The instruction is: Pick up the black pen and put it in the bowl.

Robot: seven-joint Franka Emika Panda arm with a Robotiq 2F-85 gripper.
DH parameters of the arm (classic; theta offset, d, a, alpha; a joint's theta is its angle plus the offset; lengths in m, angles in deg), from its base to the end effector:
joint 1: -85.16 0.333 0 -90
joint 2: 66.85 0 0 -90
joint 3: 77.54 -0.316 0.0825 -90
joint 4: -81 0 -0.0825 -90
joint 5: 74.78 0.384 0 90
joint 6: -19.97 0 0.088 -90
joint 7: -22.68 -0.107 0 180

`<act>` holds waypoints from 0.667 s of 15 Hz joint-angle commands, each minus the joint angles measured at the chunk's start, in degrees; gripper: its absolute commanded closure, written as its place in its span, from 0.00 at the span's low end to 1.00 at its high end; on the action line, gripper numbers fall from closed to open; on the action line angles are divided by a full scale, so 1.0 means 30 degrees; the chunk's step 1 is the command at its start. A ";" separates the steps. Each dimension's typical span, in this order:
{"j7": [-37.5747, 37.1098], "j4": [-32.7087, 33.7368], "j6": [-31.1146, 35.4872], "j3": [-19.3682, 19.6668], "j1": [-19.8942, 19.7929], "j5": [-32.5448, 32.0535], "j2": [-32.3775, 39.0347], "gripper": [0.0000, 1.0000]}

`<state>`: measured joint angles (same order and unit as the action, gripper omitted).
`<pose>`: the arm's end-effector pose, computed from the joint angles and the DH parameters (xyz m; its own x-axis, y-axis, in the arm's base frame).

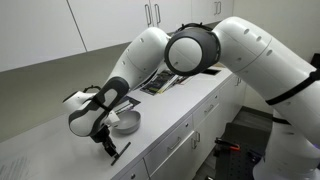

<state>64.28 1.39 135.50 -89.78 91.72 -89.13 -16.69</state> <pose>0.6801 0.1875 0.1736 0.4062 0.8940 -0.1893 0.8930 -0.4323 -0.1253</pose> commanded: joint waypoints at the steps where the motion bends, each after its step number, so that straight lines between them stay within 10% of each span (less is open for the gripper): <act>1: 0.0701 -0.0804 -0.0164 -0.0302 -0.0213 0.0188 -0.0678 0.13; 5: 0.1690 -0.1083 -0.0188 -0.0442 -0.0281 0.0060 -0.1050 0.20; 10: 0.3418 -0.1996 0.0207 -0.0224 0.0019 -0.0633 -0.1510 0.56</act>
<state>71.58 -1.18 135.49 -90.47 91.67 -89.49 -18.82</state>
